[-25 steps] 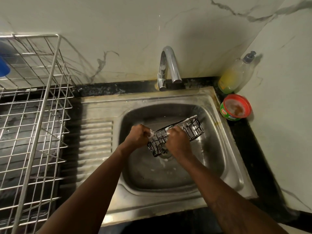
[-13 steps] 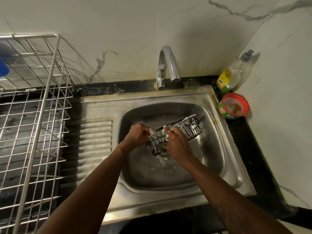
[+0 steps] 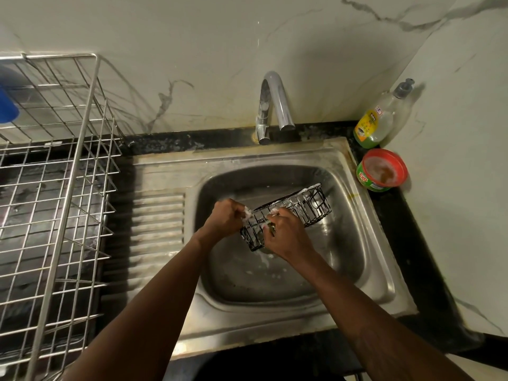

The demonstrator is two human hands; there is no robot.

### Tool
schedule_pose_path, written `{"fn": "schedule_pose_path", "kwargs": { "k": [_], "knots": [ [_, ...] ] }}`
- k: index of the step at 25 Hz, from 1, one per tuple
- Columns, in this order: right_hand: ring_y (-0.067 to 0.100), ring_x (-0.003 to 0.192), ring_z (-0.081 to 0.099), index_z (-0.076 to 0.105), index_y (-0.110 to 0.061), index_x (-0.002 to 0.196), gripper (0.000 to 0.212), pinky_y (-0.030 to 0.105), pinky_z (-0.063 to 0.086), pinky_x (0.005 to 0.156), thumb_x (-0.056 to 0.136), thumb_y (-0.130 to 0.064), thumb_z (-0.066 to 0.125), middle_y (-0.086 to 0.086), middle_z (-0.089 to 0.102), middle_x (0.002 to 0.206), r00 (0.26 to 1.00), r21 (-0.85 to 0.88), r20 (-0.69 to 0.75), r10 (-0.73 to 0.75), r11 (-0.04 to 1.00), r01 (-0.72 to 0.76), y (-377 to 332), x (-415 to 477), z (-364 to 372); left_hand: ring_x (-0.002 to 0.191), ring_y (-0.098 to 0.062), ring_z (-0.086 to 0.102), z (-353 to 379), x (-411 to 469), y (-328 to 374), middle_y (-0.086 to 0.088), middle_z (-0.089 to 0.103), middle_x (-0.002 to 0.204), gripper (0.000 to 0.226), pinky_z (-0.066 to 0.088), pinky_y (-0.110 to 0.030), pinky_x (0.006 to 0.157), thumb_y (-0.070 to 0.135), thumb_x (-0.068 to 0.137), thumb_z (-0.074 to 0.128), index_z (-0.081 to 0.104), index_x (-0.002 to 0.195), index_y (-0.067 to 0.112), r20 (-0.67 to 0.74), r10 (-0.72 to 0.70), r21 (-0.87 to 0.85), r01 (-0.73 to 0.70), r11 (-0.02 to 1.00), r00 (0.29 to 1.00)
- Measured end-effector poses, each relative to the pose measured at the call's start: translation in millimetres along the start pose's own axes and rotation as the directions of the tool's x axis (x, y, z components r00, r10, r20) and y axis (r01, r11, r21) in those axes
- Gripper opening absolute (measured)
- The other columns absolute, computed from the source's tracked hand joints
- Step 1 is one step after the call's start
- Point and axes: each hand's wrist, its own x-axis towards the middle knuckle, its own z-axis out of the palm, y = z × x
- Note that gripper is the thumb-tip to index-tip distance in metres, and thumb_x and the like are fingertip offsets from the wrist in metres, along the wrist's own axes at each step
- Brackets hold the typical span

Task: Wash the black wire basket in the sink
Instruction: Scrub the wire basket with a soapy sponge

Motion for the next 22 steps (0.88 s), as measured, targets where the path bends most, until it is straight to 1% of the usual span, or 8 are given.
{"fn": "schedule_pose_path", "kwargs": {
  "k": [2,4,7,10,14,16,18,22],
  "knots": [
    [0.023,0.086,0.069,0.078,-0.002,0.093,0.02,0.032,0.06,0.082,0.075,0.003,0.073,0.012,0.073,0.093,0.998,-0.025,0.033,-0.057,0.998,0.058,6,2,1,0.092,-0.017,0.068,0,0,1,-0.007,0.077,0.1,0.015,0.046,-0.02,0.079,0.003,0.089,0.063,0.079,0.09,0.006,-0.006,0.0,0.0,0.0,1.0,1.0],
    [0.022,0.087,0.07,0.077,-0.006,0.108,0.035,0.032,0.061,0.078,0.078,0.011,0.068,0.011,0.074,0.098,0.998,-0.013,0.062,-0.032,0.999,0.033,14,5,1,0.09,-0.017,0.067,0,-1,2,-0.008,0.076,0.102,0.015,0.047,-0.021,0.079,0.004,0.09,0.064,0.079,0.091,0.005,-0.003,-0.009,0.001,0.009,1.0,1.0],
    [0.025,0.088,0.072,0.07,-0.005,0.125,0.04,0.03,0.06,0.079,0.087,0.006,0.069,0.015,0.075,0.105,0.999,0.076,-0.012,0.049,0.996,-0.048,19,2,-6,0.092,-0.021,0.069,1,0,2,-0.01,0.076,0.101,0.016,0.049,-0.024,0.08,0.003,0.09,0.062,0.078,0.09,0.004,-0.001,-0.011,0.007,0.011,1.0,1.0],
    [0.028,0.094,0.072,0.071,-0.002,0.122,0.041,0.026,0.056,0.084,0.082,0.008,0.074,0.018,0.075,0.107,0.993,0.08,-0.026,0.117,0.99,-0.114,13,3,-7,0.094,-0.02,0.069,1,0,2,-0.009,0.077,0.103,0.016,0.048,-0.023,0.08,0.003,0.09,0.062,0.078,0.09,0.003,0.001,-0.016,0.006,0.016,1.0,1.0],
    [0.026,0.094,0.072,0.074,-0.003,0.115,0.039,0.022,0.054,0.082,0.079,0.01,0.078,0.017,0.075,0.107,0.97,0.123,-0.071,0.233,0.967,-0.224,4,5,-6,0.096,-0.021,0.071,2,0,2,-0.007,0.077,0.103,0.016,0.055,-0.029,0.086,0.002,0.089,0.063,0.079,0.089,0.006,0.002,-0.02,-0.013,0.02,1.0,1.0],
    [0.026,0.082,0.071,0.077,-0.002,0.108,0.031,0.027,0.059,0.073,0.081,0.011,0.073,0.016,0.075,0.095,0.989,0.103,-0.076,0.129,0.987,-0.121,-6,2,-3,0.092,-0.019,0.071,3,0,1,-0.005,0.077,0.099,0.016,0.056,-0.03,0.086,0.004,0.089,0.064,0.079,0.089,0.008,-0.007,-0.021,-0.011,0.021,1.0,1.0],
    [0.027,0.072,0.067,0.079,-0.003,0.099,0.024,0.032,0.055,0.061,0.082,0.009,0.067,0.014,0.072,0.082,1.0,0.01,-0.021,-0.009,1.0,0.009,-23,-1,6,0.086,-0.014,0.068,2,-1,2,-0.003,0.077,0.094,0.017,0.053,-0.025,0.081,0.003,0.088,0.064,0.08,0.089,0.009,-0.009,-0.019,-0.007,0.019,1.0,1.0],
    [0.034,0.075,0.065,0.077,-0.001,0.092,0.026,0.035,0.048,0.063,0.081,0.0,0.054,0.017,0.069,0.079,0.998,0.006,0.03,-0.059,0.998,0.059,-38,2,20,0.082,-0.014,0.068,1,-1,3,-0.005,0.078,0.089,0.019,0.051,-0.026,0.078,-0.001,0.081,0.065,0.08,0.085,0.01,0.0,-0.005,0.001,0.005,1.0,1.0]
  ]
}}
